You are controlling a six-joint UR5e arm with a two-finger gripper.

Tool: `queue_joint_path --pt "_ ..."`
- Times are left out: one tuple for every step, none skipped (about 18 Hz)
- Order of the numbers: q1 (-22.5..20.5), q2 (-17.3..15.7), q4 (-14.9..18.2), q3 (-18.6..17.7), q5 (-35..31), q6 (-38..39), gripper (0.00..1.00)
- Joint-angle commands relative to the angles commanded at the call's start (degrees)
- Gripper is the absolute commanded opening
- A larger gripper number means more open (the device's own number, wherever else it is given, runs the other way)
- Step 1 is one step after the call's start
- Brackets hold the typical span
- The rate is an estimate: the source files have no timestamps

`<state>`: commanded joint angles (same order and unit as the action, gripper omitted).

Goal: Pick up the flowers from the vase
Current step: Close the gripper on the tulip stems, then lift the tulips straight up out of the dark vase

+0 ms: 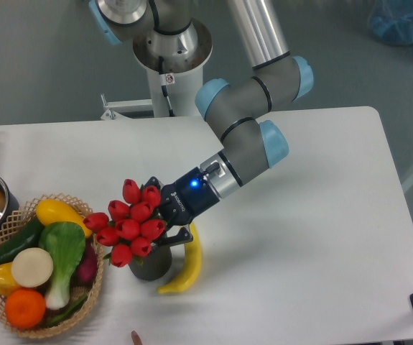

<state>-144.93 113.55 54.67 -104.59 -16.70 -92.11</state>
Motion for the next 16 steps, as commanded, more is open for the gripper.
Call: queue_joint_path --pt "0.00 0.00 0.09 -0.17 0.00 0.00 0.42" --pt "0.00 -0.09 0.09 -0.26 0.09 0.00 0.42" --pt "-0.09 -0.09 0.09 -0.26 0.09 0.00 0.42" --pt "-0.17 -0.09 0.09 -0.18 0.17 0.00 0.42" --pt "-0.26 -0.17 0.09 -0.18 0.52 0.00 0.42" --pt "-0.44 -0.26 0.09 -0.26 1.05 0.00 0.42" --pt "-0.44 -0.35 0.09 -0.18 1.23 0.09 0.42" --pt "-0.44 -0.53 0.09 -0.18 1.32 0.17 0.42" --pt "-0.53 -0.61 0.09 -0.18 1.32 0.44 0.42" --pt "-0.53 -0.88 0.17 -0.26 1.40 0.61 0.42" --pt "-0.53 -1.57 0.17 -0.44 1.67 0.70 0.43" --pt "-0.53 -1.93 0.17 -0.61 1.93 0.79 0.43" --pt "-0.70 -2.46 0.17 -0.79 2.11 0.88 0.44" --pt "-0.88 -3.07 0.17 -0.79 2.20 1.14 0.45" --pt "-1.14 -3.86 0.17 -0.79 2.11 2.19 0.45" --pt "-1.40 -4.56 0.17 -0.79 2.11 3.42 0.45"
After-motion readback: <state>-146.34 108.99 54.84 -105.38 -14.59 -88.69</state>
